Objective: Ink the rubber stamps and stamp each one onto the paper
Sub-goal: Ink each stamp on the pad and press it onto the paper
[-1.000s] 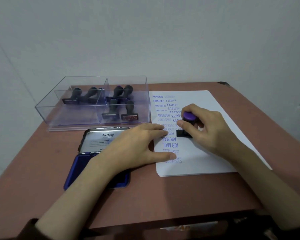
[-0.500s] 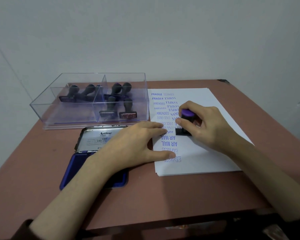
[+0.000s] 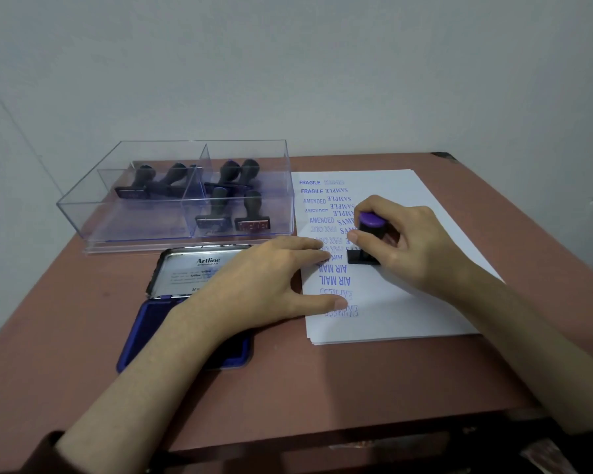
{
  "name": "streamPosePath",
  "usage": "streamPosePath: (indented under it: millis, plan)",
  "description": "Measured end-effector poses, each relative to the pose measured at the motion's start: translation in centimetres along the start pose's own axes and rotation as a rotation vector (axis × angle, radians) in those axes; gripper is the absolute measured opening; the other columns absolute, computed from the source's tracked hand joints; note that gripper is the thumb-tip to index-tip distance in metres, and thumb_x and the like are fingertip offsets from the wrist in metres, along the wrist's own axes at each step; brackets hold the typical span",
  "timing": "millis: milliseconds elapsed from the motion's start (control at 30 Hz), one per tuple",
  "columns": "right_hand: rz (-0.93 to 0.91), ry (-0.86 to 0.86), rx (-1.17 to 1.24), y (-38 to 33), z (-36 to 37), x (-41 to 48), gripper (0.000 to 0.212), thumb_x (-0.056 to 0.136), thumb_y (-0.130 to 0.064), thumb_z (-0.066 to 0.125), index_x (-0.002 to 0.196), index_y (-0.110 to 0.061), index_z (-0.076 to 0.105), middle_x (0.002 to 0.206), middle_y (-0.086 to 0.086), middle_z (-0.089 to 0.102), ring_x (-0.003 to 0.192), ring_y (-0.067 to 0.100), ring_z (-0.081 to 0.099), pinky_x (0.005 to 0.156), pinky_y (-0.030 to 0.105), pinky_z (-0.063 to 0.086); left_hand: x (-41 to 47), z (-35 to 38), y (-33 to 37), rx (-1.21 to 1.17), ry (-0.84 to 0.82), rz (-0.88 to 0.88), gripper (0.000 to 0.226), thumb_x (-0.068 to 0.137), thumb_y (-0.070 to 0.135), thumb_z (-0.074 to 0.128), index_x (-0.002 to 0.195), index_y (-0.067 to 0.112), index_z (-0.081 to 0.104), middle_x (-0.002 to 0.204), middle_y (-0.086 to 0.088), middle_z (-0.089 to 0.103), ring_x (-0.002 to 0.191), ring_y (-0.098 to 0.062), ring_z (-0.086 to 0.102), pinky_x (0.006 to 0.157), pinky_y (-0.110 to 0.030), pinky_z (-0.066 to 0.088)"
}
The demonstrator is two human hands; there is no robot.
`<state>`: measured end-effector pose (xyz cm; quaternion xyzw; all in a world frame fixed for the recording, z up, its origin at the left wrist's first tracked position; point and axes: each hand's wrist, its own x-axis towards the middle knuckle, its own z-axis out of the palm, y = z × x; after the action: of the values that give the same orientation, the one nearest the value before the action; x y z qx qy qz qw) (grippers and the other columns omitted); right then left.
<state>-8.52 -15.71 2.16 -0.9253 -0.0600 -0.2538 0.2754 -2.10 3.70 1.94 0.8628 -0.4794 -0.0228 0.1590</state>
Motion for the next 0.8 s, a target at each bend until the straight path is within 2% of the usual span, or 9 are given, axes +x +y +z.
streamPosePath:
  millis: [433, 533, 600, 700, 800]
  plan:
    - [-0.001, -0.002, 0.010, -0.1, 0.0, -0.1, 0.018, 0.082, -0.025, 0.059, 0.082, -0.009, 0.052, 0.059, 0.011, 0.049, 0.056, 0.023, 0.039, 0.050, 0.019, 0.030, 0.0, 0.0, 0.0, 0.001, -0.001, 0.003, 0.071, 0.074, 0.069, 0.052, 0.136, 0.034, 0.044, 0.145, 0.017, 0.035, 0.131, 0.001, 0.030, 0.104, -0.023, 0.029]
    - [0.020, -0.009, 0.020, -0.2, 0.0, -0.1, 0.016, 0.085, -0.019, 0.064, 0.082, -0.008, 0.052, 0.060, 0.011, 0.049, 0.056, 0.022, 0.038, 0.050, 0.017, 0.030, 0.1, 0.0, -0.1, 0.001, 0.005, 0.006, 0.071, 0.074, 0.069, 0.052, 0.136, 0.034, 0.044, 0.145, 0.017, 0.036, 0.131, 0.001, 0.030, 0.104, -0.024, 0.029]
    - [0.051, -0.030, 0.026, -0.3, -0.2, -0.1, 0.016, 0.085, -0.016, 0.066, 0.082, -0.009, 0.052, 0.059, 0.010, 0.048, 0.055, 0.019, 0.037, 0.051, 0.016, 0.030, 0.0, 0.0, 0.0, -0.008, 0.002, 0.006, 0.071, 0.074, 0.069, 0.053, 0.136, 0.033, 0.044, 0.145, 0.016, 0.036, 0.131, 0.000, 0.030, 0.106, -0.025, 0.030]
    - [0.131, -0.063, 0.067, -0.4, -0.5, -0.1, 0.014, 0.085, -0.021, 0.066, 0.081, -0.016, 0.054, 0.059, 0.002, 0.049, 0.052, 0.012, 0.038, 0.051, 0.015, 0.033, 0.0, -0.2, 0.0, 0.003, -0.018, 0.007, 0.071, 0.076, 0.068, 0.052, 0.136, 0.032, 0.043, 0.146, 0.015, 0.034, 0.132, -0.001, 0.030, 0.106, -0.027, 0.031]
    - [0.246, 0.017, 0.183, -0.5, -1.0, 0.3, 0.012, 0.083, -0.026, 0.068, 0.080, -0.019, 0.059, 0.072, 0.008, 0.060, 0.059, 0.018, 0.050, 0.058, 0.020, 0.040, 0.0, -0.4, 0.1, 0.025, -0.016, 0.017, 0.070, 0.077, 0.067, 0.051, 0.136, 0.031, 0.043, 0.146, 0.015, 0.035, 0.131, -0.002, 0.031, 0.107, -0.028, 0.032]
